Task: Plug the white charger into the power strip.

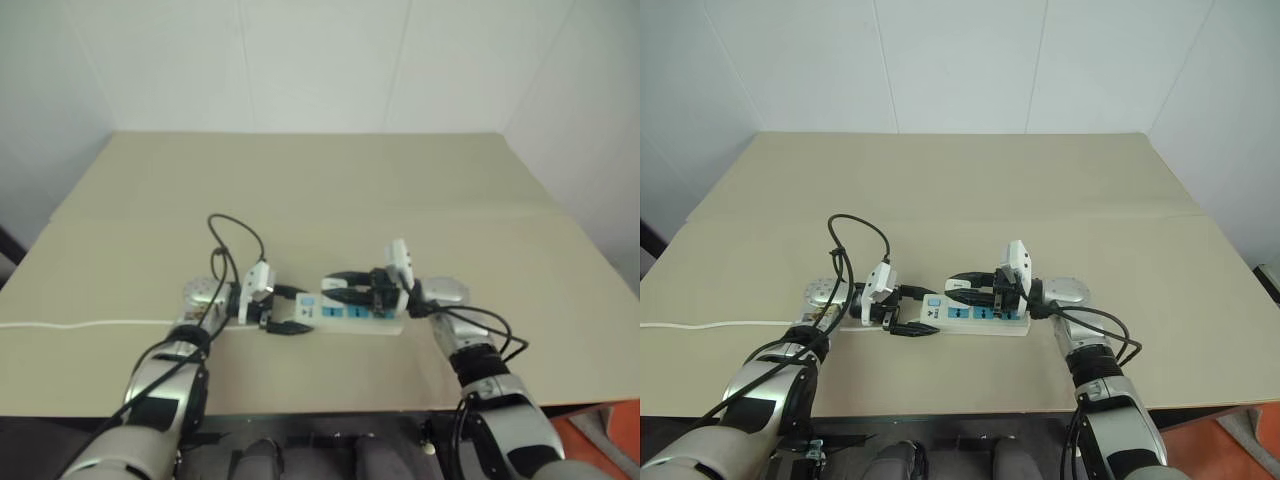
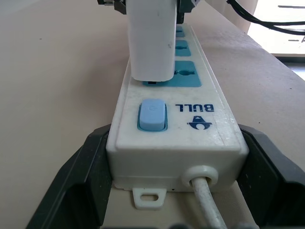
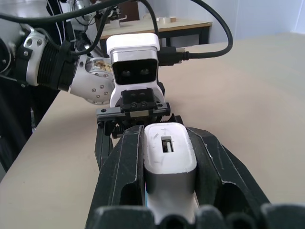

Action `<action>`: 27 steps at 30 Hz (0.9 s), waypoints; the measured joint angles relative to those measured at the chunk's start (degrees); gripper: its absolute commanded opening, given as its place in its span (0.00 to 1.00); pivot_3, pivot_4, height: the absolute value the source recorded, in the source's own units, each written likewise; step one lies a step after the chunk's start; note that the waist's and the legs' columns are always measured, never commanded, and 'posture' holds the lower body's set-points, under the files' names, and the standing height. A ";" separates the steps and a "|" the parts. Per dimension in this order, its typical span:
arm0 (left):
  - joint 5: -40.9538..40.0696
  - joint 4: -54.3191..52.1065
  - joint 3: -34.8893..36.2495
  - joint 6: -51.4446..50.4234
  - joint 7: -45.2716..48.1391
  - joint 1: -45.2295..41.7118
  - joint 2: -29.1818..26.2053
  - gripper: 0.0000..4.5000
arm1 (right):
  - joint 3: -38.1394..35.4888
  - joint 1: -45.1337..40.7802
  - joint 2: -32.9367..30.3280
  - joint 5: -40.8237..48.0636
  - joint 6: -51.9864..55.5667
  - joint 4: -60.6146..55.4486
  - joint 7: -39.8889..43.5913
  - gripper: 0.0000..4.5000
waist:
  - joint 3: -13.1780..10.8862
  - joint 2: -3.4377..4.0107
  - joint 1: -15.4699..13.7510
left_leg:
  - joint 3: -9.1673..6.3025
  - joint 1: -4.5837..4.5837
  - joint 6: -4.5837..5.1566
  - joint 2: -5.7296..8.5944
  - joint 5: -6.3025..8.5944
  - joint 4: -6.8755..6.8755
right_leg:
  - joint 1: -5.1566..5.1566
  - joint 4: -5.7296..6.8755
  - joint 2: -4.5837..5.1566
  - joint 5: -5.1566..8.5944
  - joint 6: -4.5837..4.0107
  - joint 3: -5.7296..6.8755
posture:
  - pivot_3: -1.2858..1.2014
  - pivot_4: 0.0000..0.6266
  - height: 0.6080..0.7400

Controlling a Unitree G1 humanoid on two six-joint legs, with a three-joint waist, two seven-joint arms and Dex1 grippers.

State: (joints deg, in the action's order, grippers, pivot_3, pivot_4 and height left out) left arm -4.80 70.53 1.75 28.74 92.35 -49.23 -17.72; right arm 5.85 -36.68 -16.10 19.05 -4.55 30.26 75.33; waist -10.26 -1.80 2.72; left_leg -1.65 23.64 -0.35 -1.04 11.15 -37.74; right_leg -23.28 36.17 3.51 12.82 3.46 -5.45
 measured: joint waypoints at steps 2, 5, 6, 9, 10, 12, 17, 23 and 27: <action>0.02 0.00 -0.01 0.00 0.00 0.03 -0.01 0.73 | 0.59 -0.01 -0.01 -0.41 -1.16 0.32 0.04 0.25 | 0.00 0.00 0.01 | 0.00 -0.03 0.00 0.00 0.00 0.00 | 0.03 0.00 0.00 0.02 0.04 0.00 | 0.52 0.24 1.00; 0.02 0.00 -0.02 0.00 -0.04 0.13 -0.03 0.73 | 0.98 -0.20 -0.03 -1.04 -1.31 0.78 -0.21 0.25 | 0.01 0.01 0.03 | 0.00 -0.12 0.00 0.00 0.00 0.00 | 0.10 0.00 0.00 0.05 0.09 0.00 | 0.52 0.24 1.00; 0.02 0.00 -0.01 0.00 -0.05 0.18 -0.11 0.73 | 1.24 -0.37 -0.07 -1.44 -1.31 0.90 -0.54 0.25 | 0.02 0.01 0.07 | 0.00 -0.14 0.00 0.00 0.00 0.00 | 0.11 0.00 0.00 0.06 0.09 0.00 | 0.52 0.24 1.00; 0.03 0.00 -0.02 -0.02 -0.23 0.39 -0.36 0.73 | 1.93 -1.18 -0.05 -2.07 -0.85 1.49 -1.09 0.25 | 0.11 -0.03 0.29 | 0.01 -0.26 0.00 -0.01 0.00 0.01 | 0.20 0.02 -0.01 0.08 0.12 -0.01 | 0.52 0.24 1.00; 0.03 0.00 -0.02 -0.05 -0.30 0.45 -0.39 0.73 | 2.01 -1.33 -0.05 -2.07 -0.54 1.71 -1.18 0.25 | 0.14 -0.03 0.36 | 0.01 -0.29 0.00 -0.01 0.00 0.01 | 0.23 0.02 -0.01 0.08 0.13 -0.01 | 0.52 0.24 1.00; 0.02 0.00 -0.04 -0.15 -0.37 0.53 -0.45 0.73 | 2.19 -1.44 -0.04 -2.07 -0.25 1.83 -1.36 0.25 | 0.20 -0.04 0.47 | 0.01 -0.32 0.00 -0.01 0.00 0.01 | 0.26 0.02 0.00 0.09 0.15 -0.02 | 0.52 0.24 1.00; 0.02 0.00 -0.05 -0.16 -0.44 0.72 -0.52 0.73 | 2.58 -0.61 -0.04 -2.07 -0.25 1.82 -2.00 0.25 | 0.38 -0.04 0.74 | 0.01 -0.32 0.00 -0.01 0.00 0.01 | 0.26 0.01 0.00 0.11 0.17 -0.02 | 0.52 0.24 1.00; 0.03 0.00 -0.14 -0.16 -0.58 0.84 -0.52 0.73 | 2.61 -0.22 -0.04 -2.07 -0.45 1.79 -2.40 0.25 | 0.51 -0.04 0.83 | 0.01 -0.33 -0.01 -0.01 0.01 0.01 | 0.27 0.01 0.00 0.16 0.26 -0.02 | 0.52 0.24 1.00; 0.05 0.00 -0.16 -0.16 -0.60 0.84 -0.53 0.73 | 2.65 -0.14 -0.04 -2.07 -0.70 1.79 -2.48 0.25 | 0.52 -0.04 0.90 | 0.01 -0.33 -0.01 -0.01 0.01 0.02 | 0.27 0.01 0.00 0.17 0.27 -0.02 | 0.52 0.24 1.00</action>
State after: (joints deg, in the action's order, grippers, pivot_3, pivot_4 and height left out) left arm -4.75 70.53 1.58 28.58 91.75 -48.39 -18.25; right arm 8.49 -36.83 -16.14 16.99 -5.25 32.06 72.85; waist -9.74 -1.85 3.62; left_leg -1.64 23.31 -0.36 -1.05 11.16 -37.73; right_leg -23.00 36.18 3.50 12.99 3.73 -5.47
